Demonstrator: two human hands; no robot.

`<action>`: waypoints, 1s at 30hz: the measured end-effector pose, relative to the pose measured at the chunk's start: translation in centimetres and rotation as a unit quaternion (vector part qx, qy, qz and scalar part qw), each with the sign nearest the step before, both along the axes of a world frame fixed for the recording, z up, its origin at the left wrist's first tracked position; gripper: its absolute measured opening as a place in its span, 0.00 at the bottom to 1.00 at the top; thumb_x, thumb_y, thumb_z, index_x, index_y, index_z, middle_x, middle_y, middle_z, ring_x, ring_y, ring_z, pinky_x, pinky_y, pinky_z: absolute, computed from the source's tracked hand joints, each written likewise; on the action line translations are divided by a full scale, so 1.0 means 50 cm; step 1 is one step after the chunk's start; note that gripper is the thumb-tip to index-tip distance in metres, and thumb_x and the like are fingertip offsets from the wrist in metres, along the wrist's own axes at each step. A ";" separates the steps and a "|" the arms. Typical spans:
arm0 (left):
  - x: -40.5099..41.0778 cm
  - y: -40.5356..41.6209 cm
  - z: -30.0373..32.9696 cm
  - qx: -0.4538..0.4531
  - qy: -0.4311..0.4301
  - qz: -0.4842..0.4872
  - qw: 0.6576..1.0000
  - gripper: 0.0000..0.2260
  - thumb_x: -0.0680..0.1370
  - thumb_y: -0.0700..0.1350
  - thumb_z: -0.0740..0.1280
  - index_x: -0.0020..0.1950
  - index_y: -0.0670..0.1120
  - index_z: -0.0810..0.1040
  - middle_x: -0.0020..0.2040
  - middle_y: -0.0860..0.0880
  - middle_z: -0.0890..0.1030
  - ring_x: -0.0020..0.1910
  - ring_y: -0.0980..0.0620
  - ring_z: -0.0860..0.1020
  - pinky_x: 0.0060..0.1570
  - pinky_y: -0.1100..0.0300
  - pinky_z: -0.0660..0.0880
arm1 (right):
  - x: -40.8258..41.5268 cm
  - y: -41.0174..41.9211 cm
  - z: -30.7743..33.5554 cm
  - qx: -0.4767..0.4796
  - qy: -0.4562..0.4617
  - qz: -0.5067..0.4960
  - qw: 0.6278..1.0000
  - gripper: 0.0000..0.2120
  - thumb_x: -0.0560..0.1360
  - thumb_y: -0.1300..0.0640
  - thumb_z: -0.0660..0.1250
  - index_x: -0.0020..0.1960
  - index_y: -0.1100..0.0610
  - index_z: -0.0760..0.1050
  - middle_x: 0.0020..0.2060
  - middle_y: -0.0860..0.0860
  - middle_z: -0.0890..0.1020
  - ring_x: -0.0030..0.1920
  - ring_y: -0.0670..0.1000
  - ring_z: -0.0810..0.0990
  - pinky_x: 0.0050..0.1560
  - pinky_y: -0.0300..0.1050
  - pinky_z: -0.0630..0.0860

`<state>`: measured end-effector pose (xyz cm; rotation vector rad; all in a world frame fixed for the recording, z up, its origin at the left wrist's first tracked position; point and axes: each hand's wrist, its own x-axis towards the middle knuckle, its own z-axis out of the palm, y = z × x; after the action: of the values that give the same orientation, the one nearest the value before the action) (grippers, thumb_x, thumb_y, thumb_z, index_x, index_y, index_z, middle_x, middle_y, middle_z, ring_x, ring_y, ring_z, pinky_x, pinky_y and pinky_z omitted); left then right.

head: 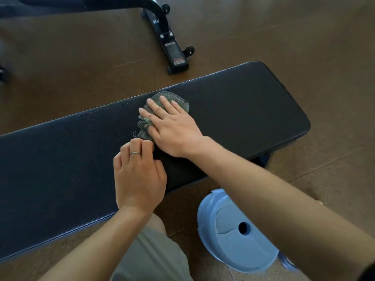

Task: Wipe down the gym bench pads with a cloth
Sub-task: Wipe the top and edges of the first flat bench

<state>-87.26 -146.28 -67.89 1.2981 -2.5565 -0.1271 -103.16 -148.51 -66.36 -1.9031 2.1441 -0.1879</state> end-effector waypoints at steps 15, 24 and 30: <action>0.003 0.000 -0.002 0.012 -0.002 0.005 1.000 0.09 0.77 0.41 0.62 0.57 0.44 0.73 0.57 0.43 0.75 0.58 0.40 0.73 0.58 0.43 0.71 | -0.019 0.083 -0.012 -0.071 -0.012 -0.014 0.997 0.24 0.86 0.47 0.50 0.81 0.47 0.58 0.82 0.48 0.57 0.82 0.52 0.51 0.81 0.49 0.46; 0.005 0.003 0.001 0.010 0.021 0.001 1.000 0.09 0.77 0.42 0.62 0.56 0.45 0.73 0.54 0.45 0.74 0.55 0.42 0.73 0.57 0.45 0.71 | -0.067 0.088 0.127 -0.119 -0.690 -0.334 0.630 0.15 0.85 0.51 0.57 0.59 0.57 0.80 0.55 0.56 0.85 0.55 0.54 0.84 0.64 0.57 0.78; 0.003 0.002 -0.001 0.004 0.021 0.003 1.000 0.09 0.77 0.43 0.57 0.55 0.45 0.72 0.54 0.45 0.73 0.56 0.42 0.72 0.57 0.45 0.70 | -0.115 0.136 0.059 -0.238 -0.003 -0.339 0.910 0.21 0.80 0.58 0.64 0.72 0.57 0.71 0.61 0.56 0.75 0.58 0.57 0.75 0.58 0.53 0.74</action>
<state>-87.10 -146.20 -67.93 1.2909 -2.5189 -0.1623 -108.92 -141.71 -63.42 -1.2322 2.8628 -0.9184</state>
